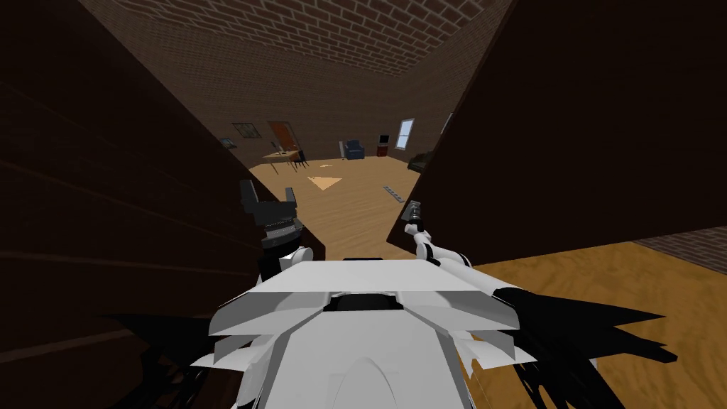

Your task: Push the door open

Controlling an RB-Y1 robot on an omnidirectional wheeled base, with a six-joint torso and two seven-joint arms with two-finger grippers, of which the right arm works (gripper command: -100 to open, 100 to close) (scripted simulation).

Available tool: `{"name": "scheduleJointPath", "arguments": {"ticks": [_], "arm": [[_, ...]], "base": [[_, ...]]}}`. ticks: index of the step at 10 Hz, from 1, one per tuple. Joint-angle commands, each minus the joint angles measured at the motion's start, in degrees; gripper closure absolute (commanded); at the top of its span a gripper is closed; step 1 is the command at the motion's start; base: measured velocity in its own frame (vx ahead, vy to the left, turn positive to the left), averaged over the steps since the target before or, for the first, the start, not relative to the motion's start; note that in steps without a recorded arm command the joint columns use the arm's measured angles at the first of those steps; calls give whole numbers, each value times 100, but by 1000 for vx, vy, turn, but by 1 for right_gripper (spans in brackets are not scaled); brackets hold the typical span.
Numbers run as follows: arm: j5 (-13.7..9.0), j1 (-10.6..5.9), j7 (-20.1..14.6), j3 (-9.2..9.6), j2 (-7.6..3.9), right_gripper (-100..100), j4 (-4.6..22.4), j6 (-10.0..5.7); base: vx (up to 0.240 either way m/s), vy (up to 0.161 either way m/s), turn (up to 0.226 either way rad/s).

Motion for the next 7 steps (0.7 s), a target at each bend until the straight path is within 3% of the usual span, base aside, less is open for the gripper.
{"name": "scheduleJointPath", "arguments": {"ticks": [1,3,5,7], "arm": [[-39,7,44,-99,-55,100,-30,-16],[-85,33,93,-214,-106,100,-13,-27],[-85,33,93,-214,-106,100,-13,-27],[-146,67,157,-365,-174,100,9,-40]], "base": [[215,-24,-41],[197,-6,-24],[102,22,-32],[188,23,-53]]}}
